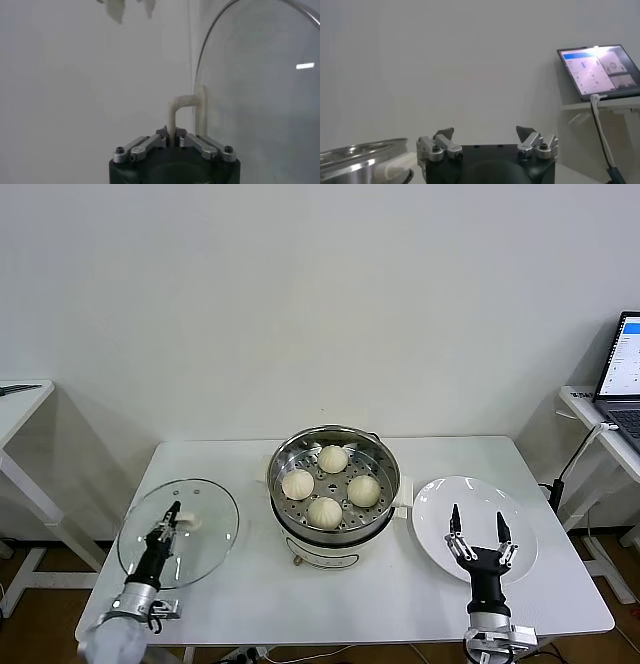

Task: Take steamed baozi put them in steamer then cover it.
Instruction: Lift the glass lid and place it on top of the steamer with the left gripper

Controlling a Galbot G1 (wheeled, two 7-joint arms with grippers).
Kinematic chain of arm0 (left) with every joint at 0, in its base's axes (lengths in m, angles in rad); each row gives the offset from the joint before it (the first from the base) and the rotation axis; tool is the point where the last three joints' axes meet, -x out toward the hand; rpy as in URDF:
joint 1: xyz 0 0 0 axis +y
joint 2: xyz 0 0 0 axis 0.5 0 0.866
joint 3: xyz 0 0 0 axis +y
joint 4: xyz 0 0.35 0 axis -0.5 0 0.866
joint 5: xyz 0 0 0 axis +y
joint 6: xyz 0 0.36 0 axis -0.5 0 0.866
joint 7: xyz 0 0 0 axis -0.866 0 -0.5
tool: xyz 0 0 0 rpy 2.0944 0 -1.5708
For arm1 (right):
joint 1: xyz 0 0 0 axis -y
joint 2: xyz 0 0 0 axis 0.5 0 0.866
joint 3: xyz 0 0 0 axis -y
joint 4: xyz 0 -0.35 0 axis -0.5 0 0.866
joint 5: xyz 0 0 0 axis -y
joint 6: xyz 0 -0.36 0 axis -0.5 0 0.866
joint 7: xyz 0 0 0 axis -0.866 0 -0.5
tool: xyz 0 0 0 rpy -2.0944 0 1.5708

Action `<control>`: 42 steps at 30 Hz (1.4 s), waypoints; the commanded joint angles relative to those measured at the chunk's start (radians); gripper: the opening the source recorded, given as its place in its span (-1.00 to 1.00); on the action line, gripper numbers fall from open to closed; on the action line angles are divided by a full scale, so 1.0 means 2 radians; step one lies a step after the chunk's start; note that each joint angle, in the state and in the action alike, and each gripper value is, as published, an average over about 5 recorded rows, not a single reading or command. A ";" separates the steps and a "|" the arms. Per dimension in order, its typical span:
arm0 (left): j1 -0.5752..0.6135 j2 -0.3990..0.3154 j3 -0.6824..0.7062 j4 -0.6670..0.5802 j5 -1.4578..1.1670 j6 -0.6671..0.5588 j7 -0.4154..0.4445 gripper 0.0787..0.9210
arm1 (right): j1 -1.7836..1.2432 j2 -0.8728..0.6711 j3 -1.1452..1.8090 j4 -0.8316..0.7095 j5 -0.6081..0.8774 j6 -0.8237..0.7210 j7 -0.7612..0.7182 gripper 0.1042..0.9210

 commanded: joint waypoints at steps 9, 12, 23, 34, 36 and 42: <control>0.085 0.114 0.074 -0.338 -0.162 0.221 0.207 -0.74 | 0.006 -0.001 0.005 -0.003 0.003 0.001 0.000 0.76; 0.070 0.125 0.127 -0.357 -0.153 0.264 0.229 -0.74 | 0.006 0.000 0.008 -0.004 0.003 0.002 0.000 0.76; -0.055 0.103 0.328 -0.329 -0.074 0.364 0.281 -0.74 | 0.007 0.005 0.026 -0.002 0.003 0.004 -0.001 0.76; -0.144 0.048 0.432 -0.252 -0.010 0.404 0.307 -0.74 | 0.005 0.014 0.038 -0.007 -0.001 0.008 -0.001 0.76; -0.154 0.041 0.442 -0.242 -0.003 0.413 0.311 -0.74 | 0.006 0.015 0.038 -0.009 -0.002 0.008 -0.001 0.76; -0.180 0.017 0.466 -0.216 0.014 0.440 0.321 -0.74 | 0.008 0.019 0.038 -0.014 -0.007 0.007 -0.001 0.76</control>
